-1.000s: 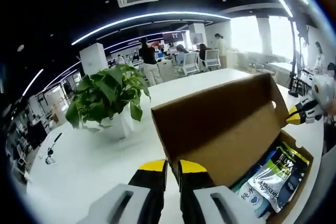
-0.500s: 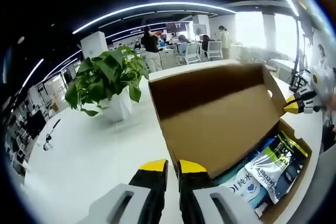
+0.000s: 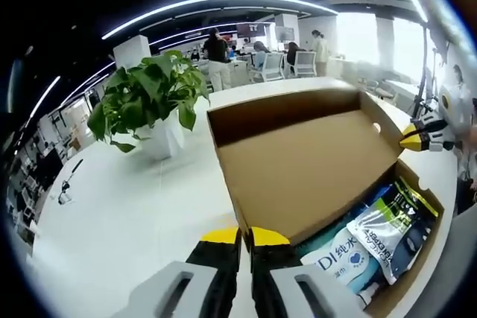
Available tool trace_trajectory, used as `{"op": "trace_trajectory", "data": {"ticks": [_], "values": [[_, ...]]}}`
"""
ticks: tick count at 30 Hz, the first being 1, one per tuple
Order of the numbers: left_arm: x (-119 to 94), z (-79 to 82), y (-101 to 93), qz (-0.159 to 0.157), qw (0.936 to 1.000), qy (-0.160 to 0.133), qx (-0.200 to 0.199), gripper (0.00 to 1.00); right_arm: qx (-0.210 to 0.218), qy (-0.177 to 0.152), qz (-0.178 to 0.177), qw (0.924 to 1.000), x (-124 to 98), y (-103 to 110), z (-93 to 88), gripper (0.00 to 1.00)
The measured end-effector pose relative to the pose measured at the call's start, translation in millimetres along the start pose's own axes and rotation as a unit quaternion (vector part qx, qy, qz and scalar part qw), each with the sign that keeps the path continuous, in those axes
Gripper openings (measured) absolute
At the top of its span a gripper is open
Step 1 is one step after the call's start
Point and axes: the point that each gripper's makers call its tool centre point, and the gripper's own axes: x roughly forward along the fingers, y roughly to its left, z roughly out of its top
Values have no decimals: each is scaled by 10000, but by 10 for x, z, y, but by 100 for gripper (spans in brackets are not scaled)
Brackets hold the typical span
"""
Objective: Operate the shoe box by opening the lid, removing the specified soft item, and placing it in the target area until the item is outside and the box remains undamaged.
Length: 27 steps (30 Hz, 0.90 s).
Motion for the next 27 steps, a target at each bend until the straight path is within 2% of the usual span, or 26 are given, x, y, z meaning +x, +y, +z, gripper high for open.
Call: {"op": "trace_trajectory", "data": {"ticks": [27], "values": [[175, -33, 30, -96, 9998, 165, -28, 3, 301, 120, -33, 9995, 118, -67, -48, 3]]}}
